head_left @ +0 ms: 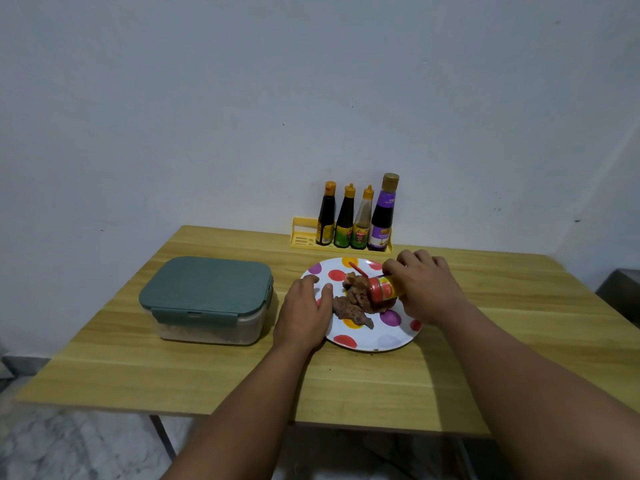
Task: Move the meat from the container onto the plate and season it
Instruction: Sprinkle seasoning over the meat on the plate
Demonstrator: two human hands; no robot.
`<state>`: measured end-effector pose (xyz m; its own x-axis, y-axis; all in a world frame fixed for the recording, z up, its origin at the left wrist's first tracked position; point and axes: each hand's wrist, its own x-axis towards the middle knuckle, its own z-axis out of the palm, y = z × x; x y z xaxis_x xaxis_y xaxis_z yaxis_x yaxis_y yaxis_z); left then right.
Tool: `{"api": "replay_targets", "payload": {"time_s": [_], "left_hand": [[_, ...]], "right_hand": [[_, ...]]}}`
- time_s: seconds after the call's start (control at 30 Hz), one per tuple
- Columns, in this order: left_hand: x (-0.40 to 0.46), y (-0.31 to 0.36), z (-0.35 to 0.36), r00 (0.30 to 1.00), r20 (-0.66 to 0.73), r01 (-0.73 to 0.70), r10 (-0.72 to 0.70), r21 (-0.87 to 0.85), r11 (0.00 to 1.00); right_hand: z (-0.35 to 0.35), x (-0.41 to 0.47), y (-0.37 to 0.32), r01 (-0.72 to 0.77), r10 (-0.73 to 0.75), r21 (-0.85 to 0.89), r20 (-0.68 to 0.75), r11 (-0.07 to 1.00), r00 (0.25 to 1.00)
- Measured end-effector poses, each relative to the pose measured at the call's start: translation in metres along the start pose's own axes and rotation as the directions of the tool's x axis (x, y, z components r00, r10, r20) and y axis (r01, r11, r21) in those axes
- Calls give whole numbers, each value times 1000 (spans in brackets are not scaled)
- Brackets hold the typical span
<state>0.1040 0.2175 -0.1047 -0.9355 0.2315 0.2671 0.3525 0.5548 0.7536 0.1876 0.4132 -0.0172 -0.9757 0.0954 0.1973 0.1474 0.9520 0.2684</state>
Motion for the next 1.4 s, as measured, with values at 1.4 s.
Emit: {"api": "replay_targets", "payload": {"time_s": [1.4], "left_hand": [[5, -6, 5, 1000, -15, 1, -1, -2, 1000]], "right_hand": [[-21, 17, -1, -42, 15, -114, -226, 993, 974]]}}
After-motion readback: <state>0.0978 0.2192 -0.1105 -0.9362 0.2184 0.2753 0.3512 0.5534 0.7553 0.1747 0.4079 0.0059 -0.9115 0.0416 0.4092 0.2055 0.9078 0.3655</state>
